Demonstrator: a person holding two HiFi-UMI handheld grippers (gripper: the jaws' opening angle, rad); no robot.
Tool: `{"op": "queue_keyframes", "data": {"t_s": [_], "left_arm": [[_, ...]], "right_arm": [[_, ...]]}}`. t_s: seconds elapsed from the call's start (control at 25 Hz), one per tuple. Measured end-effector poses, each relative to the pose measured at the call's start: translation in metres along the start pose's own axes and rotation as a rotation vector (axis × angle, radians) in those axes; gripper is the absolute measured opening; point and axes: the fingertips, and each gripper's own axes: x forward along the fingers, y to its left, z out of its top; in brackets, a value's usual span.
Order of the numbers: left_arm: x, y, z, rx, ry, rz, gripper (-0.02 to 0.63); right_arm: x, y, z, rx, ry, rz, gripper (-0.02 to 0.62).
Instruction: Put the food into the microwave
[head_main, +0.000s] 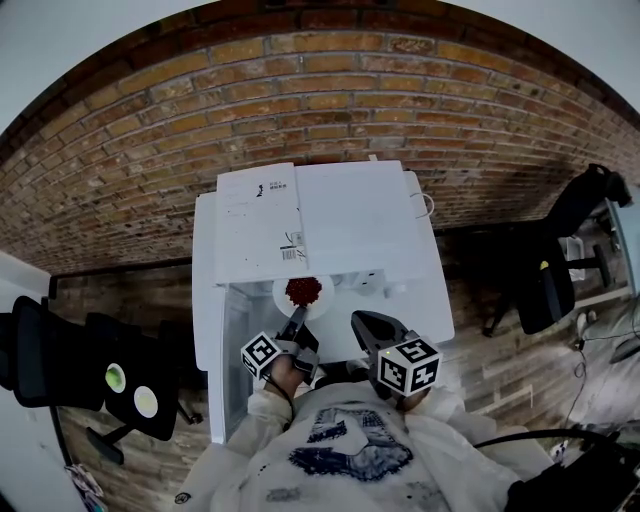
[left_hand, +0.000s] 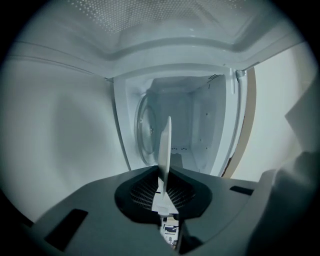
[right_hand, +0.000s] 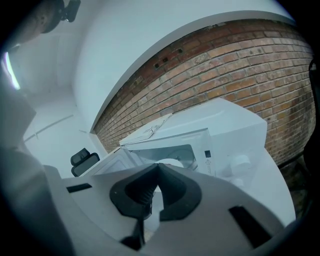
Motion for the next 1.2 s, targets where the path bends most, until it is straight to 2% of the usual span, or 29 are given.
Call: {"op": "queue_keyframes", "data": {"t_s": [0.32, 1.2], "left_arm": [[0.015, 0.010, 0.013, -0.015, -0.024, 0.013, 0.038], [0.041, 0.033, 0.024, -0.015, -0.026, 0.063, 0.037]], "right_arm": [[-0.004, -0.008, 0.004, 0.000, -0.004, -0.021, 0.014], [-0.008, -0.013, 0.001, 0.002, 0.001, -0.043, 0.014]]}}
